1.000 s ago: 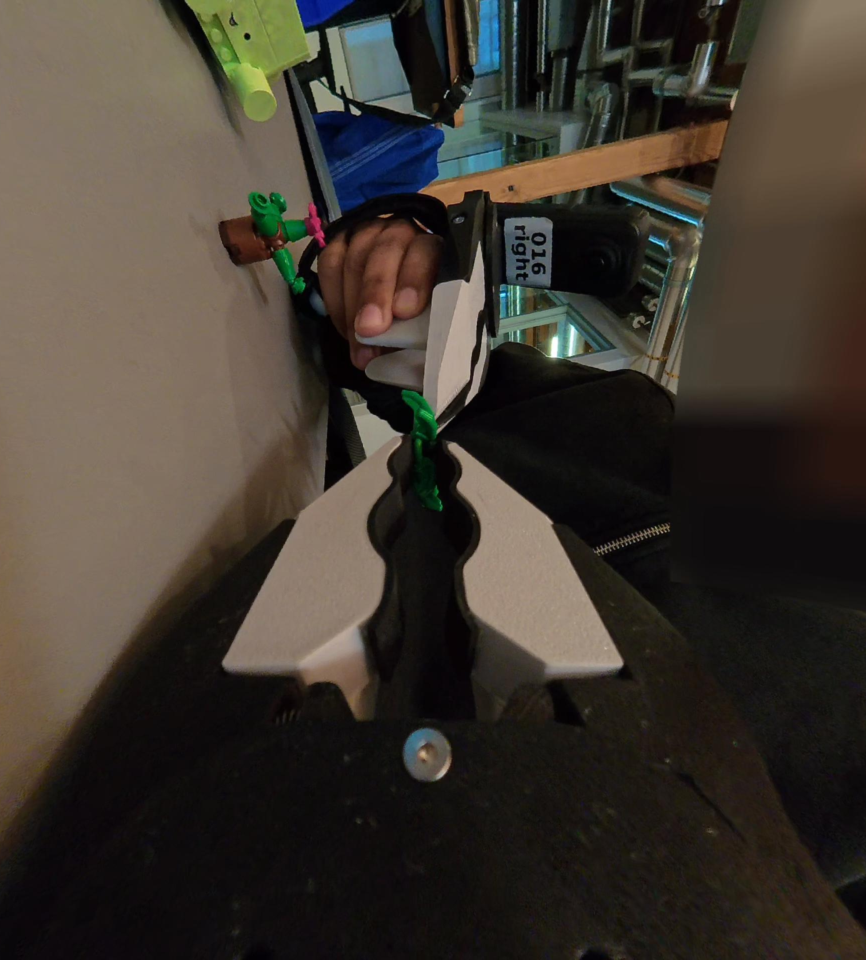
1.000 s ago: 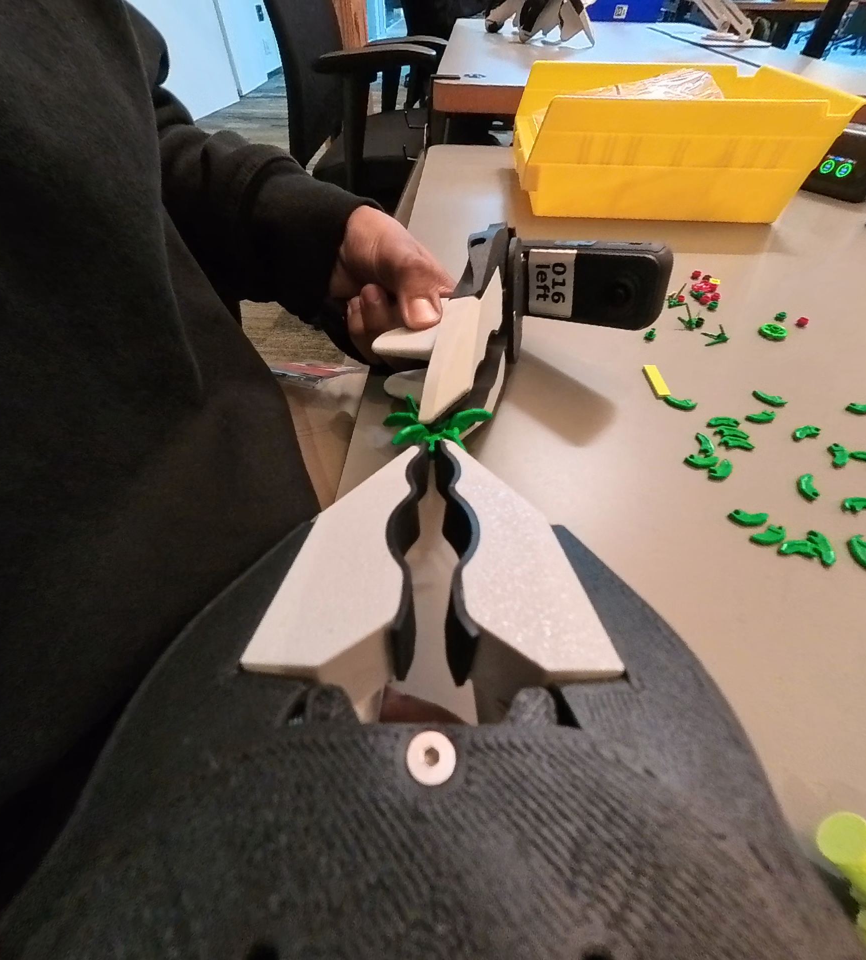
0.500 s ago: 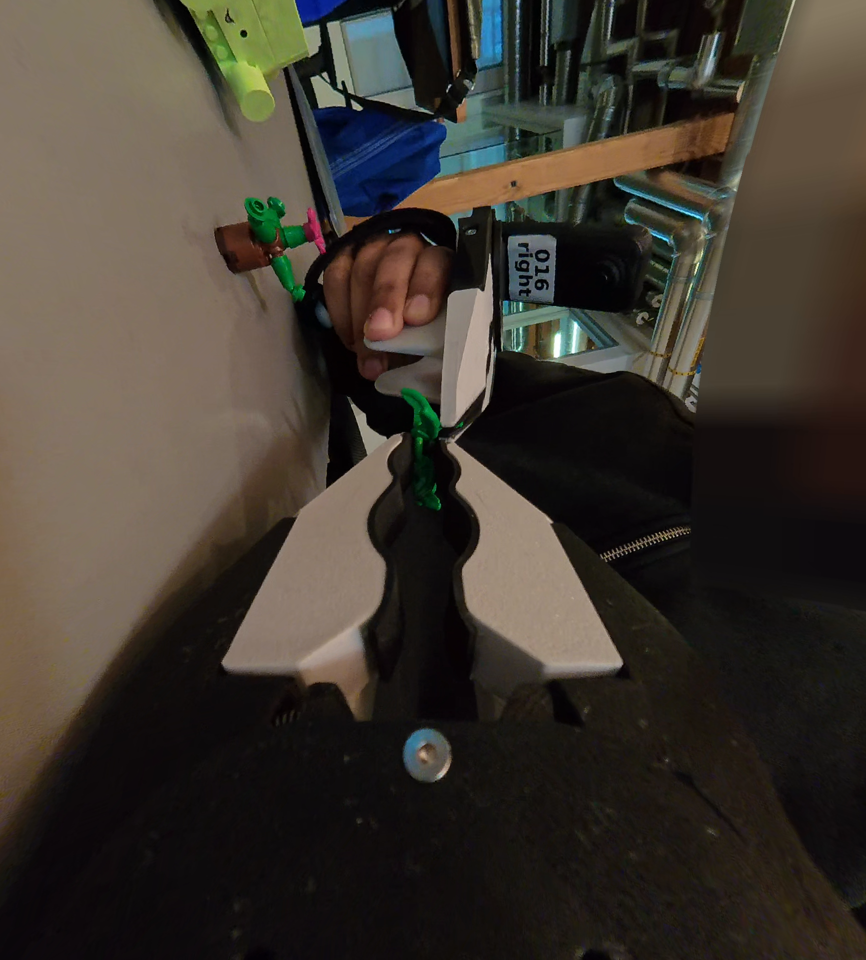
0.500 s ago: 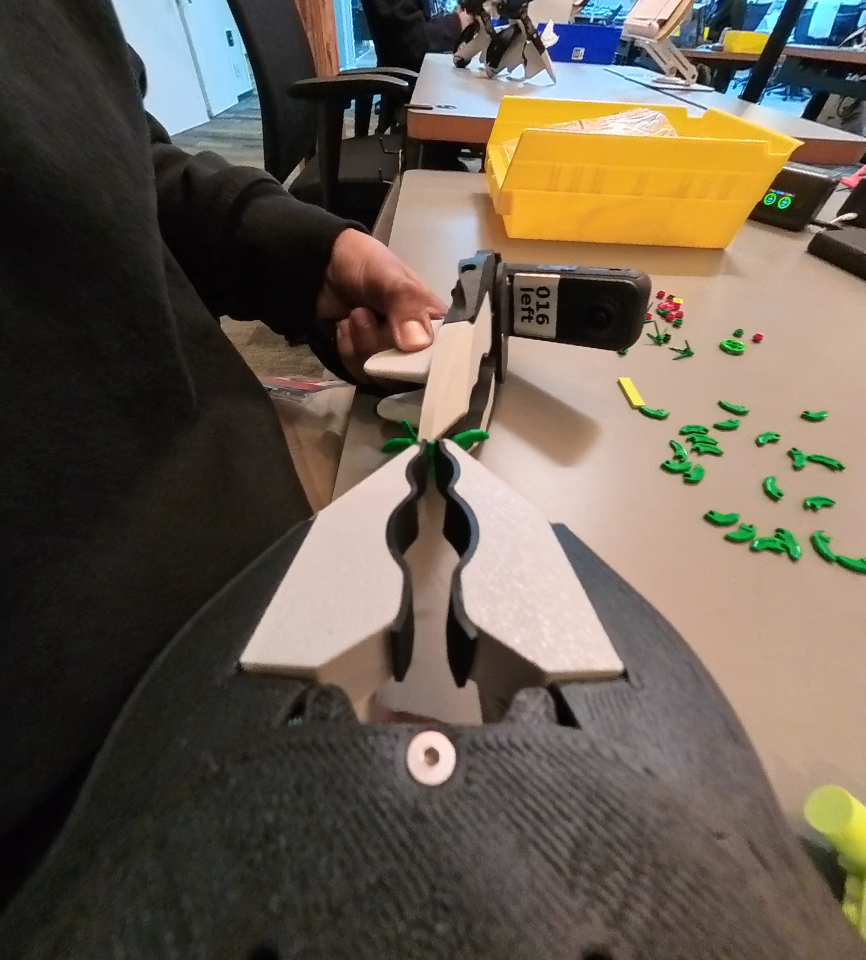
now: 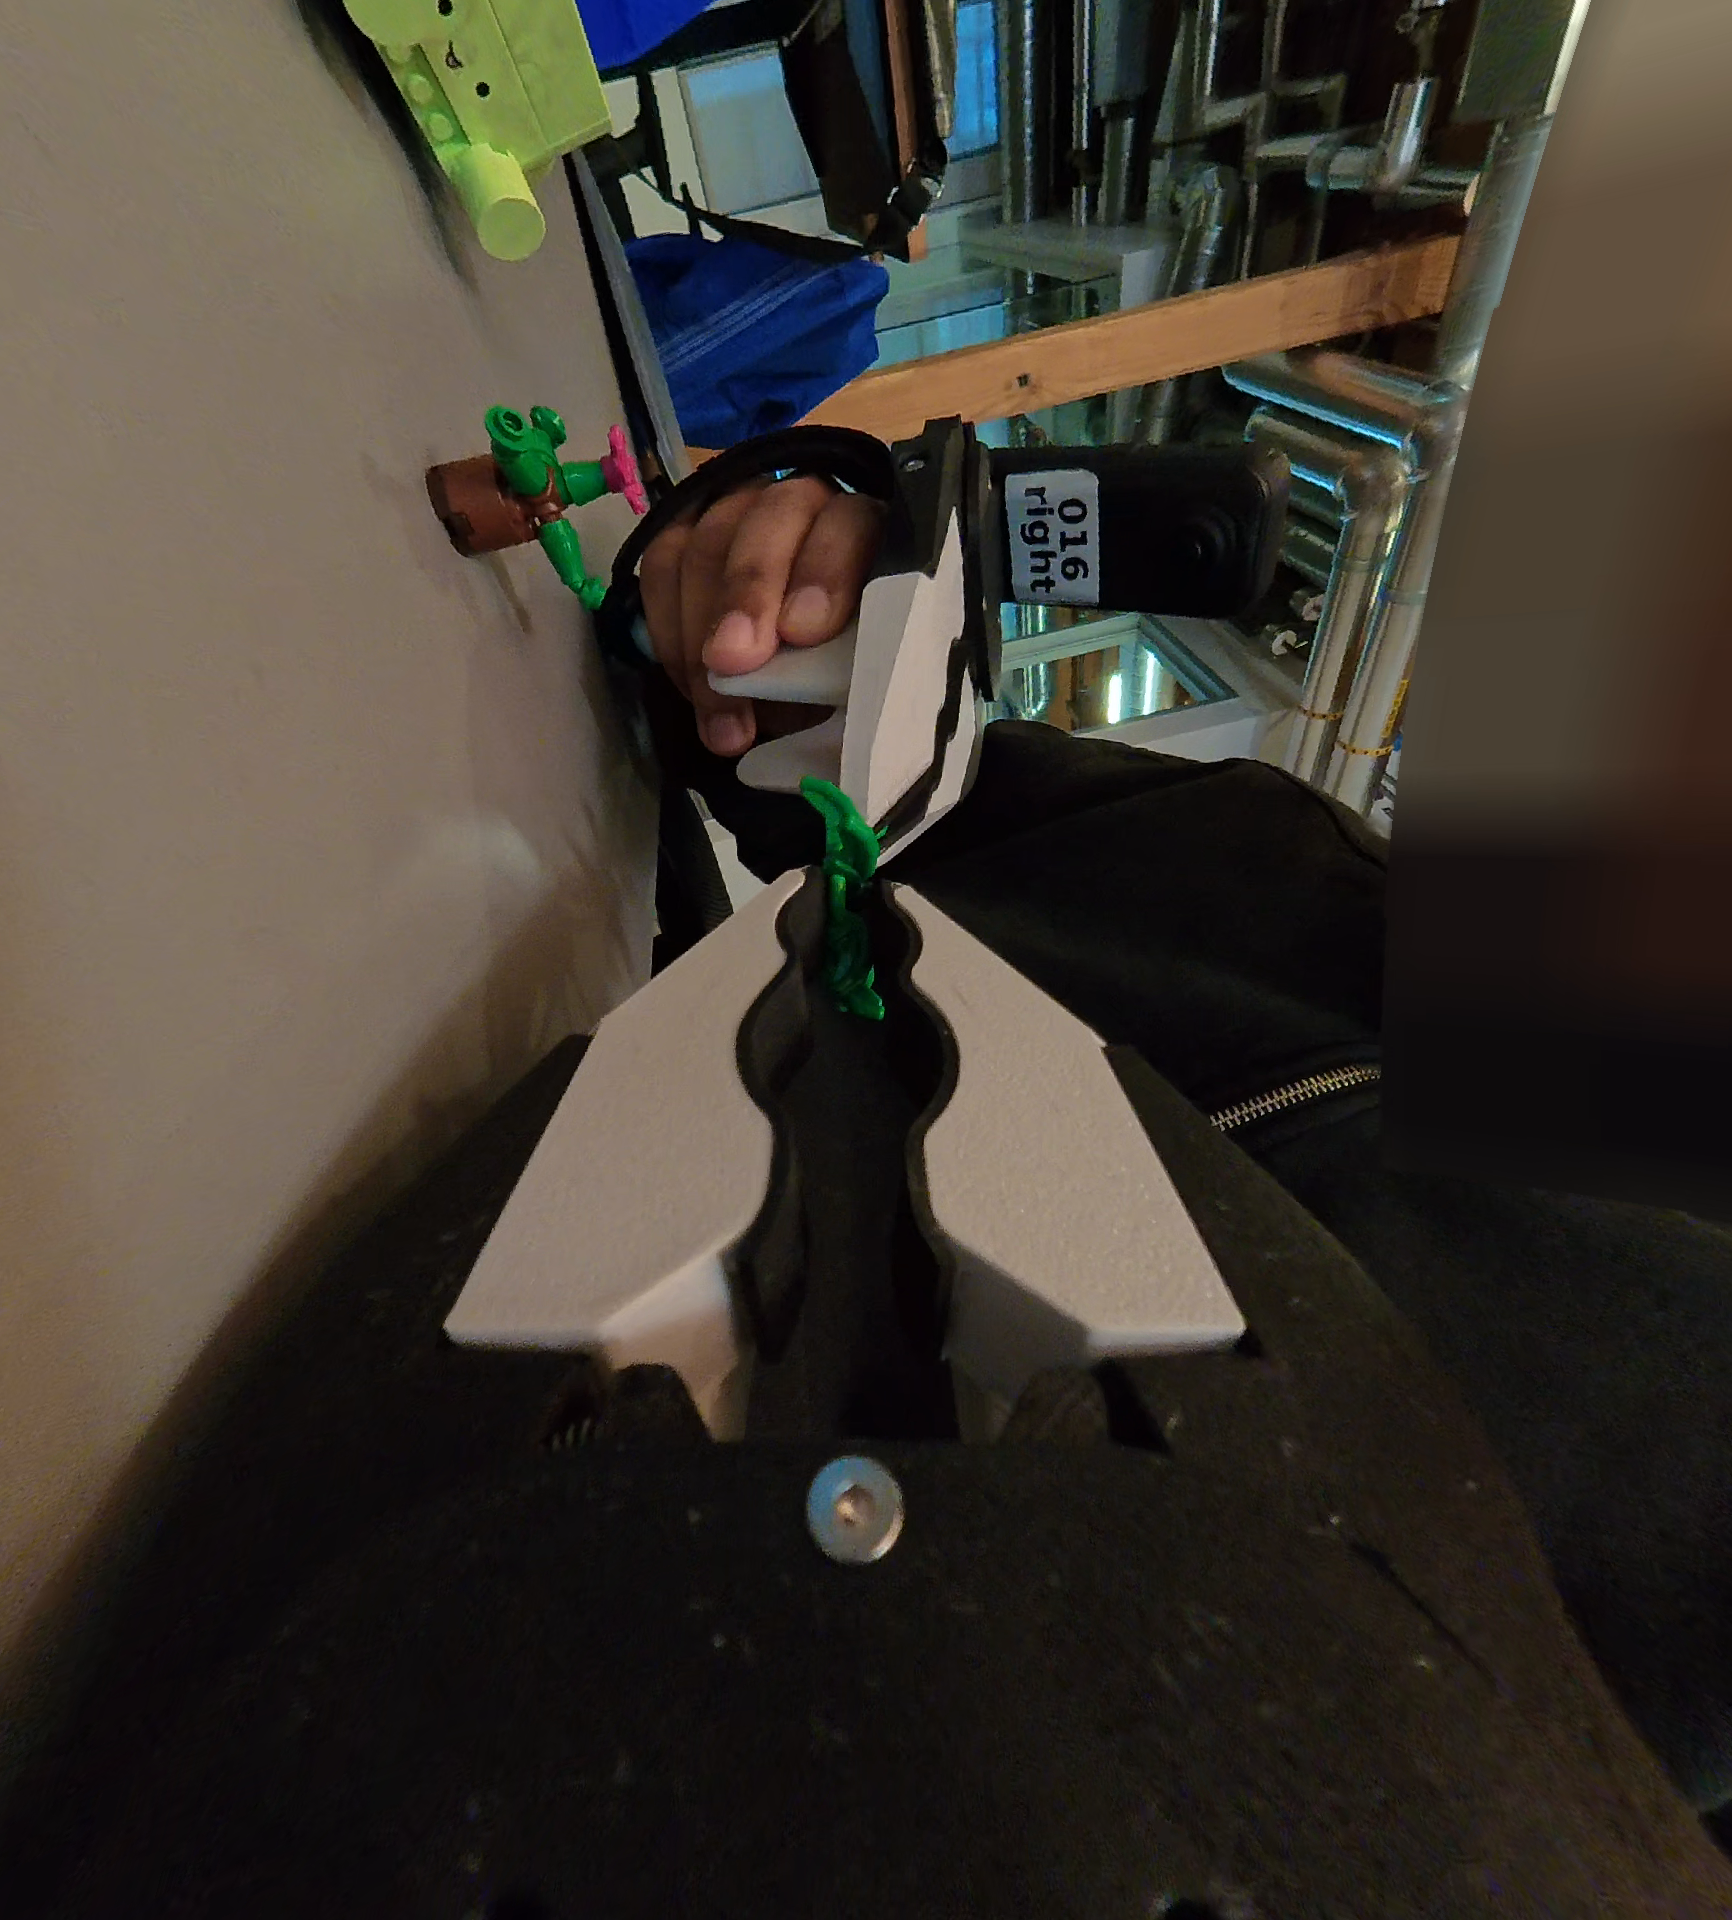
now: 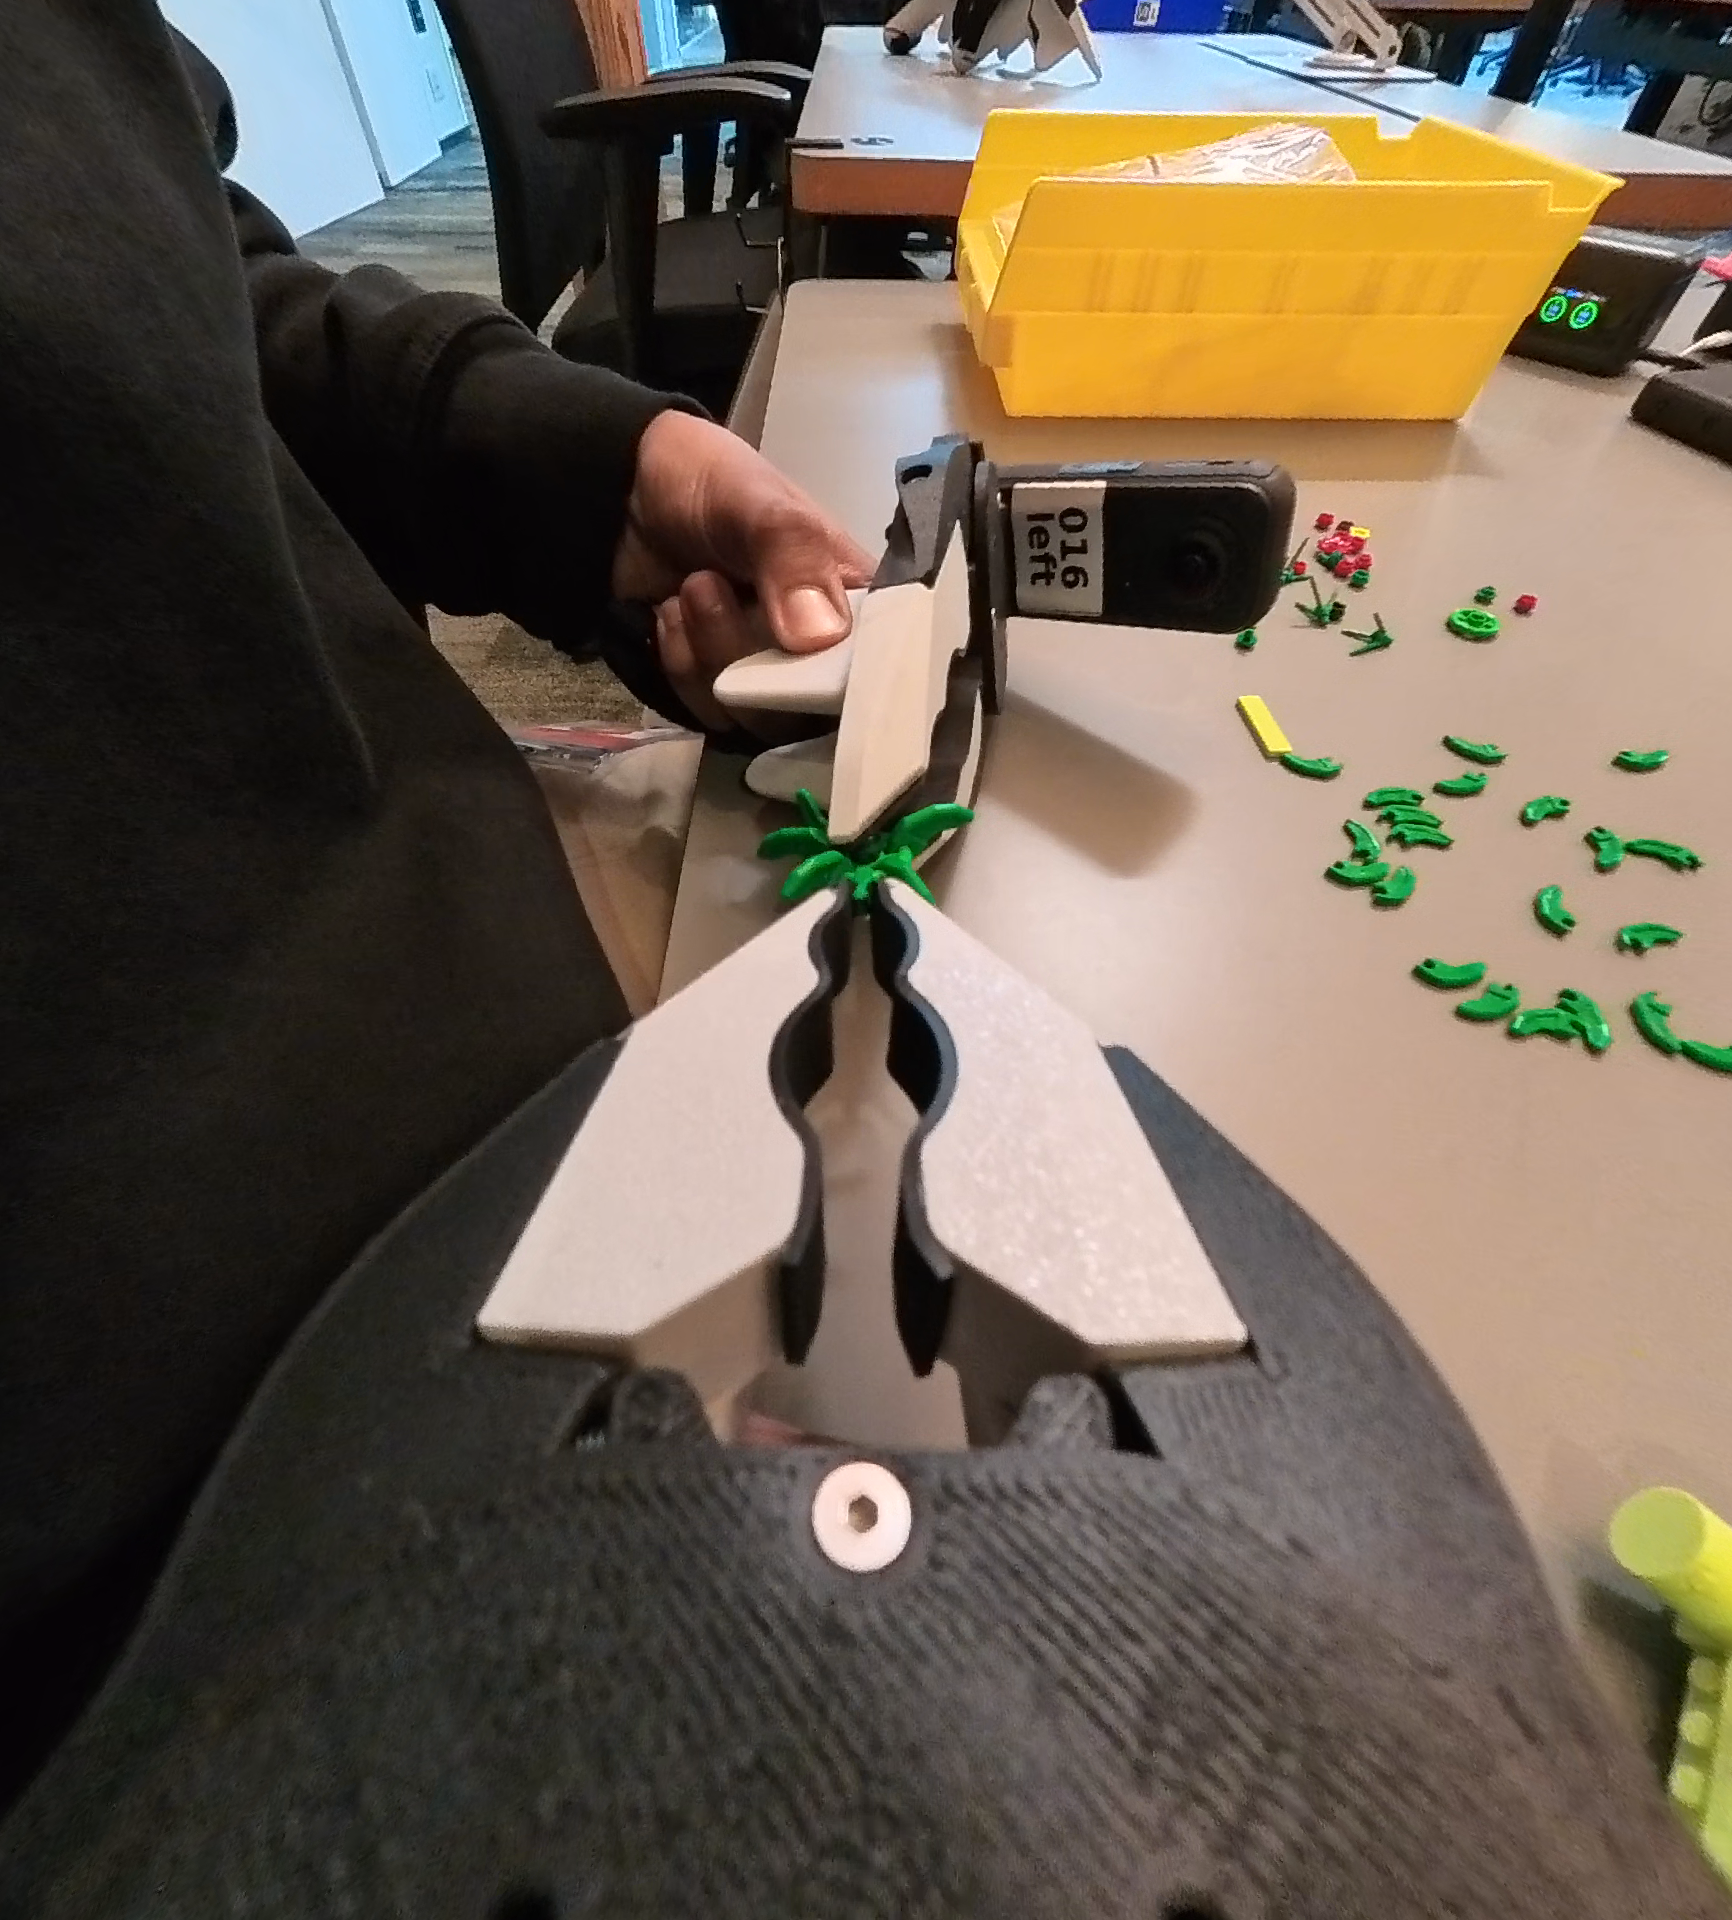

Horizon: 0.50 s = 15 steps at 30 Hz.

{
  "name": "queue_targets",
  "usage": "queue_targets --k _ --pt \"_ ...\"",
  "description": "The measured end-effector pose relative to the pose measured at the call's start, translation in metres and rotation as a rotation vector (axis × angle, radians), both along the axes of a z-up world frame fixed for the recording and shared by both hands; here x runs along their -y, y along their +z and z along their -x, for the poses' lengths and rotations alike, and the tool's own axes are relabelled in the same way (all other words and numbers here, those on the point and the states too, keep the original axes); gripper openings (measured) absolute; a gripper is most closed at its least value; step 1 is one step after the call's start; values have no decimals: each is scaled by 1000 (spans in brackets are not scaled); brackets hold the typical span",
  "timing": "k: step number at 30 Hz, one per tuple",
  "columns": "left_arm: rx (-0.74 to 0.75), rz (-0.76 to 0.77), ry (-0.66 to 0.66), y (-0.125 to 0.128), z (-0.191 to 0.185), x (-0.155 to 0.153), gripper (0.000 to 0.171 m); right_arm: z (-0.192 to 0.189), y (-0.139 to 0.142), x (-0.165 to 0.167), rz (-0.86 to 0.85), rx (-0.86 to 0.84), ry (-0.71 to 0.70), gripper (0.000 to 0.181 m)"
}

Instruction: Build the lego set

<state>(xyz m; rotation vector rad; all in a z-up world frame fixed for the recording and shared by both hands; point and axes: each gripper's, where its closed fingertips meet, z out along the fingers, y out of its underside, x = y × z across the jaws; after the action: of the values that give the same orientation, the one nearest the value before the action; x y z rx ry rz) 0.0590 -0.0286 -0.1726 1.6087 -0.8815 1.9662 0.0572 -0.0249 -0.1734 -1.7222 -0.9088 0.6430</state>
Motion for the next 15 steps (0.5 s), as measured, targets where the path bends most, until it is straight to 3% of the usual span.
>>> queue_targets --k 9,15 --pt "9 12 32 2 -2 -5 6 -5 2 -1 9 -20 -17 8" --pt "18 -31 97 0 -4 -13 6 -27 16 -7 -35 -117 -168 19"
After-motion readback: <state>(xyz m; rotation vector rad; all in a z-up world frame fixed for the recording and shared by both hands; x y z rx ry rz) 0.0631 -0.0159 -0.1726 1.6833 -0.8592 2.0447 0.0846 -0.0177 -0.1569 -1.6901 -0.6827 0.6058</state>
